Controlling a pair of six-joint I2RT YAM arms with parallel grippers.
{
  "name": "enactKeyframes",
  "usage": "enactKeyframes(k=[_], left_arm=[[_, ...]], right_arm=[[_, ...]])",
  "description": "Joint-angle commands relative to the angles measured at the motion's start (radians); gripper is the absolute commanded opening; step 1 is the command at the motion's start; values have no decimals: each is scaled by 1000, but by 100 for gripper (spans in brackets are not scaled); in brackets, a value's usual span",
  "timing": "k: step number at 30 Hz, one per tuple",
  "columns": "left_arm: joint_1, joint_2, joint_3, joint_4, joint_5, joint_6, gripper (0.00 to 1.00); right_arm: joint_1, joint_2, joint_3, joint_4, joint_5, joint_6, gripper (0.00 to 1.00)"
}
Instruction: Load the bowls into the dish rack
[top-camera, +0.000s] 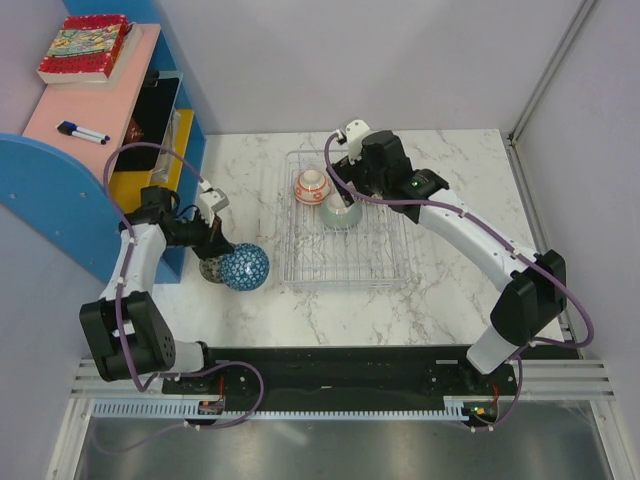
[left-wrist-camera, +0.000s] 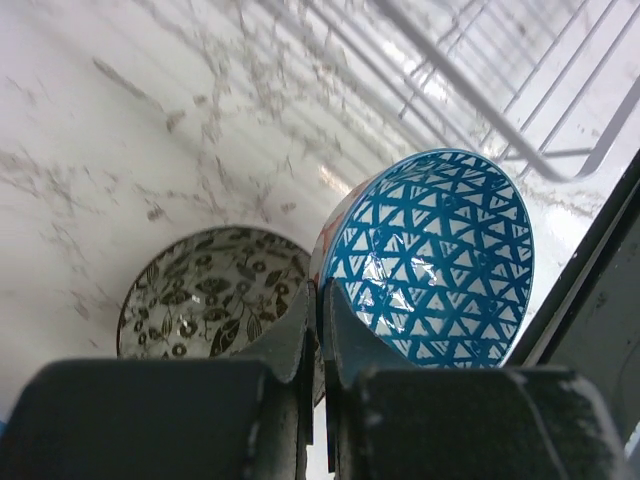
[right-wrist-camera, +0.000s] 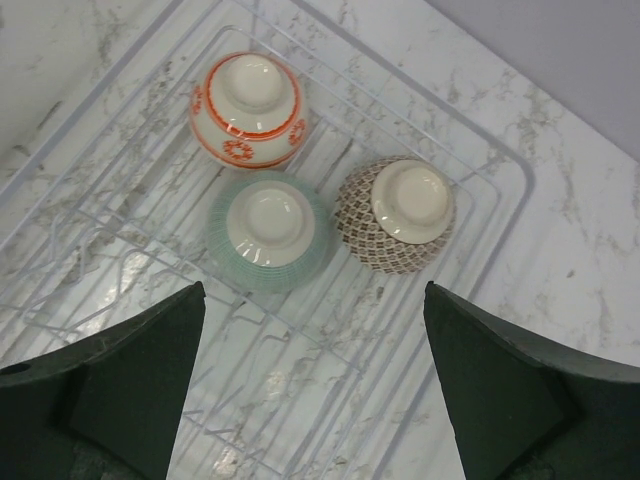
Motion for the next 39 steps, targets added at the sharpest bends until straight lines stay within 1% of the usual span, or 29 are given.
enactKeyframes(k=[1,2,7,10,11,12,13,14,15,16,17,18,19,20,22,23,26,30,32,37,39], left_arm=[[1,0,137,6,192,-20,2],[3,10,152,8,212,-28,2],[-10,20,223,6,266,-51,2],[-30,39,273,8,318,-62,2],[-43,59,287,15,349,-65,2],[-54,69,313,31,361,-78,2],[-69,83,327,50,369,-94,2],[-98,95,338,66,370,-111,2],[-112,121,358,83,370,-143,2],[-129,134,365,138,366,-164,2],[-166,146,372,158,358,-183,2],[-186,172,390,175,348,-204,2],[-204,184,398,204,326,-218,2],[-253,201,407,209,315,-226,2],[-287,244,442,215,308,-243,2],[-315,254,454,221,303,-247,2],[-341,272,491,245,301,-270,2],[-353,272,511,288,301,-315,2],[-366,272,516,290,289,-316,2],[-386,277,520,307,280,-322,2],[-393,286,525,310,288,-332,2]], right_arm=[[-1,28,45,-22,-157,91,98],[-1,31,49,-27,-212,104,98],[-2,35,55,-31,-311,166,98],[-18,40,59,-28,-464,236,98],[-24,44,59,-14,-581,267,97],[-37,48,53,-5,-628,298,98],[-42,55,46,34,-683,362,98],[-50,57,32,59,-729,391,98],[-62,58,0,90,-819,419,97],[-70,64,-17,152,-855,486,98],[-77,70,-34,183,-889,515,98],[-96,75,-63,209,-973,549,98],[-102,89,-80,281,-1001,581,98],[-111,94,-99,321,-1031,658,98],[-137,104,-171,419,-1090,733,98],[-145,107,-192,506,-1104,796,98],[-172,115,-250,585,-1133,841,97],[-197,118,-301,639,-1188,896,98],[-197,117,-316,693,-1220,928,98],[-199,106,-369,811,-1239,1023,98],[-197,109,-375,819,-1237,1025,98]])
